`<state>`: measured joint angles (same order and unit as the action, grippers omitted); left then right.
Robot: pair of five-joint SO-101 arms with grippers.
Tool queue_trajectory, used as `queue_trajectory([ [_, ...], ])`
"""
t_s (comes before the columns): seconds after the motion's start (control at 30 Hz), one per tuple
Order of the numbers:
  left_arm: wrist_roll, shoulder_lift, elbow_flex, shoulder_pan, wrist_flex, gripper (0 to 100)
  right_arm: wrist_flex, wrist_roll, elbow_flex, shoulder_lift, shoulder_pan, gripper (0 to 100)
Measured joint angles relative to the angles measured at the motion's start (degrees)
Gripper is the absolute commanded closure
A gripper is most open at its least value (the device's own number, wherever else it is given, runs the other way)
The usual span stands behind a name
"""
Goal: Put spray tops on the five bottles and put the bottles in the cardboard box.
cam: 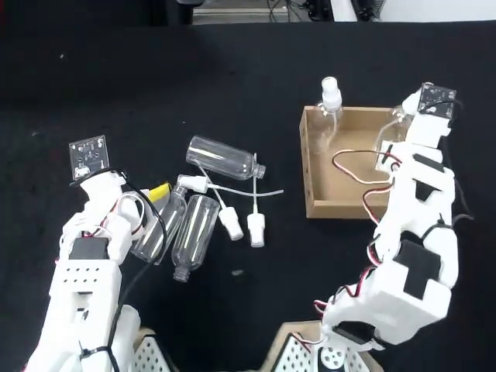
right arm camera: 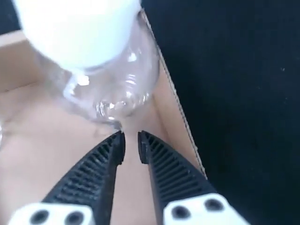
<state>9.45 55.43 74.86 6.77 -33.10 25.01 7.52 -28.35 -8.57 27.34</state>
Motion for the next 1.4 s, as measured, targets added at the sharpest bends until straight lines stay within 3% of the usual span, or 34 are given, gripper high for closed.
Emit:
queue_trajectory([
  [0.9, 0.00, 0.00, 0.00, 0.00, 0.00, 70, -8.88, 0.35, 0.00, -3.69, 0.18, 98.8],
  [1.1, 0.00, 0.00, 0.00, 0.00, 0.00, 70, -1.41, 0.18, 0.00, -2.64, 0.18, 98.4],
  [1.4, 0.00, 0.00, 0.00, 0.00, 0.00, 70, 12.04, 0.35, 0.00, 13.27, 0.18, 98.3],
])
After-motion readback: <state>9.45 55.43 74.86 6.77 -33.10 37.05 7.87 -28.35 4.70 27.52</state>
